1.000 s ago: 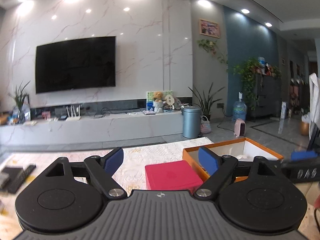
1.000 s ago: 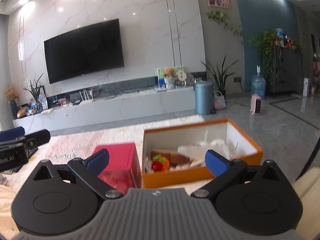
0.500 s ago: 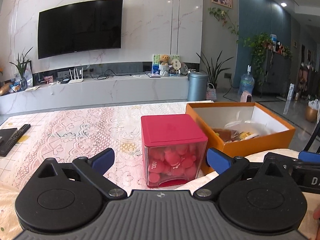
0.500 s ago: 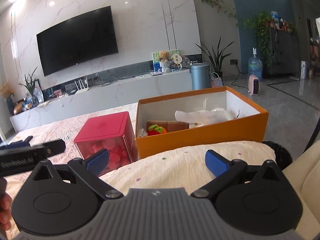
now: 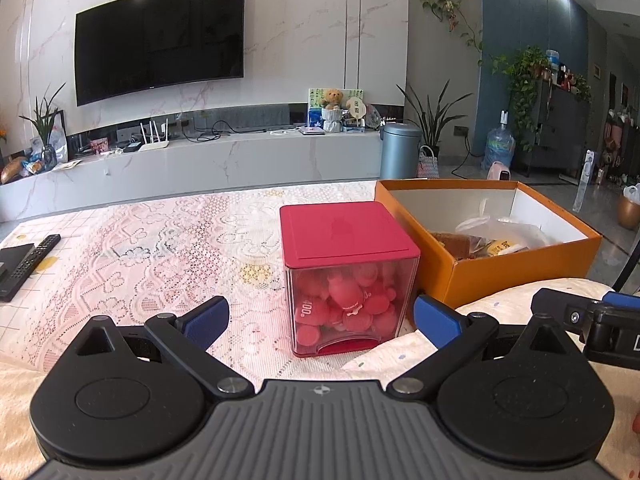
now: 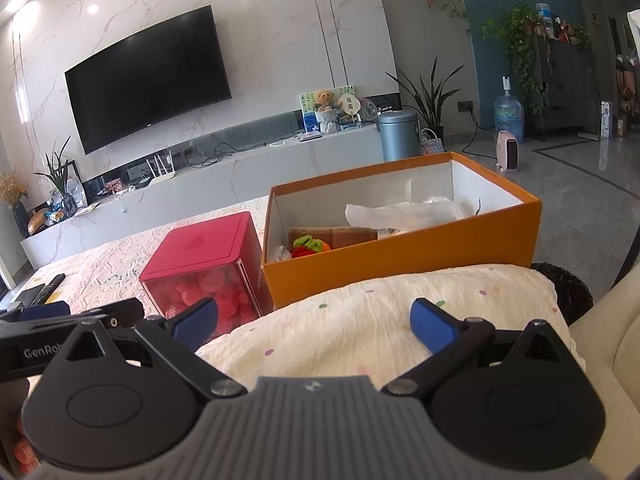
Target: Organize soft objects
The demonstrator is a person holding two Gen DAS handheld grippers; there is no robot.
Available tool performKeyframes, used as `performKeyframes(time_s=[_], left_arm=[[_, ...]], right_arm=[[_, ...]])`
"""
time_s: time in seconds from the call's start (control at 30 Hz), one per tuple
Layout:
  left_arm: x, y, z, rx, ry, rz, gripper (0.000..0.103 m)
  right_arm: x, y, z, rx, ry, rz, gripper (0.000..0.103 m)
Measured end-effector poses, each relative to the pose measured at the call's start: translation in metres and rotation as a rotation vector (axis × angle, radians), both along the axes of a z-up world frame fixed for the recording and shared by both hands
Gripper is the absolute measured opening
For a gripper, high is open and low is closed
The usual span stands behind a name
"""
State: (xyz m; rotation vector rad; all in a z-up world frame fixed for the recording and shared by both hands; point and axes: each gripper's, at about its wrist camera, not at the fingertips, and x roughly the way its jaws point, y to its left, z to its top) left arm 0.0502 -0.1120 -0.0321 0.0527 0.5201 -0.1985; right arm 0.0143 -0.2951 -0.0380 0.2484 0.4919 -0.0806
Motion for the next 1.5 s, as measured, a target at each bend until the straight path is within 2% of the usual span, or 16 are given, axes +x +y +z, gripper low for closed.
performKeyframes(time_s=[1.5], left_arm=[[-0.0045, 0.0007, 0.0052, -0.004, -0.011, -0.009, 0.103]], right_arm=[[-0.0014, 0.0022, 0.0021, -0.023, -0.006, -0.011, 0.1]])
